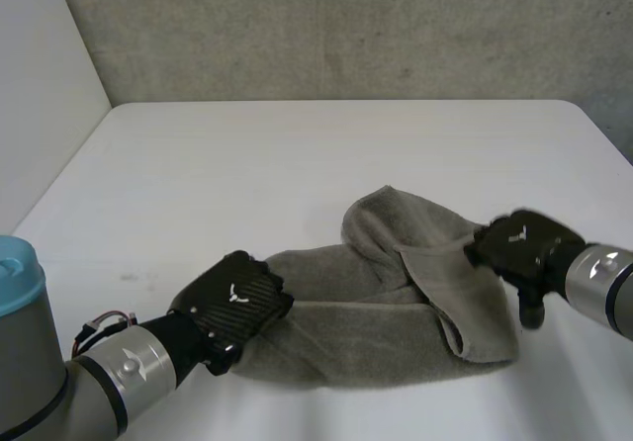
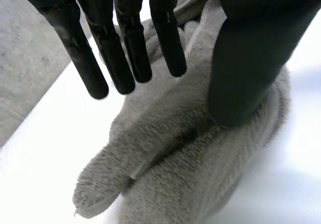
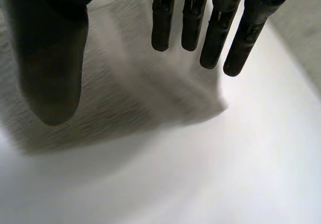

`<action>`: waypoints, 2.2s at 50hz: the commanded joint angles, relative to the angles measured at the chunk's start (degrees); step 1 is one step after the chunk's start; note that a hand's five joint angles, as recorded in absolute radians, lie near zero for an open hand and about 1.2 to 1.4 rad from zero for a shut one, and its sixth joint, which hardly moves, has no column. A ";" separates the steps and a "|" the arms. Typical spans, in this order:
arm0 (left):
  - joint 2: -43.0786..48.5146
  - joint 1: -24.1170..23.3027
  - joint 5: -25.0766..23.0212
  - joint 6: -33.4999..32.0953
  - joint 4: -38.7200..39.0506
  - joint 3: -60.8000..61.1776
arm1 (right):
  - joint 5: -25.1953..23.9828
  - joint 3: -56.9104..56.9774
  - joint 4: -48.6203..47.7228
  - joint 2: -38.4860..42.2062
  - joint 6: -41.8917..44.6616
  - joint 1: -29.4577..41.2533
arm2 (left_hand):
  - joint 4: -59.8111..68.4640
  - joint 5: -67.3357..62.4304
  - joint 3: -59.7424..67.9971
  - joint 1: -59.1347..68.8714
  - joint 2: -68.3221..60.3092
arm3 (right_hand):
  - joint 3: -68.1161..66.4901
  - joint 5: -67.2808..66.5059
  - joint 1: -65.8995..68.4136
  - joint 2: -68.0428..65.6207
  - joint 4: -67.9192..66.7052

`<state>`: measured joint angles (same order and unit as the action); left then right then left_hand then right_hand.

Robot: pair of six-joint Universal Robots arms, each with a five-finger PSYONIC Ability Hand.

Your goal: Fold the towel.

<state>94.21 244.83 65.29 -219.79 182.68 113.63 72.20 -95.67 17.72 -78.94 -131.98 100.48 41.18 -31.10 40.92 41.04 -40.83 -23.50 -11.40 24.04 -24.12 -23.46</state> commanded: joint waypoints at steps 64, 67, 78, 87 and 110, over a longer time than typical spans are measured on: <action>20.40 -0.15 16.27 24.58 -13.14 -24.59 | -4.26 11.03 -17.11 11.88 15.97 1.65 | -7.25 7.17 -6.98 -7.11 6.90 | -56.50 -58.60 55.96 -55.88 -56.54; 21.62 -0.15 16.62 24.58 -13.05 -24.77 | -4.61 10.42 -15.36 11.00 13.60 -0.53 | -7.25 7.17 -6.98 -7.11 6.90 | -56.50 -58.60 55.96 -55.88 -56.54; 24.53 -0.15 16.97 23.88 -13.31 -26.53 | -5.75 6.63 -12.27 7.84 13.24 -5.73 | -4.22 4.14 -3.96 -4.08 3.87 | -56.50 -58.60 55.96 -55.88 -56.54; 23.83 -0.15 16.97 23.09 -13.31 -26.88 | -5.67 5.67 -12.36 6.52 13.42 -8.19 | 34.47 -34.55 34.73 34.61 -34.82 | -56.50 -58.60 55.96 -55.88 -56.54; 31.12 1.79 18.64 19.22 -19.47 -59.93 | 8.57 37.57 -11.83 16.45 1.73 -0.63 | 38.82 -38.90 39.08 38.96 -39.17 | -56.50 -58.60 55.96 -55.88 -56.54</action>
<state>124.82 245.88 82.69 -200.34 166.40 62.29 78.84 -65.79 5.58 -63.63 -127.38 97.99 69.74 -58.59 69.64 68.05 -69.71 -76.65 -67.00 76.44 -76.27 -76.83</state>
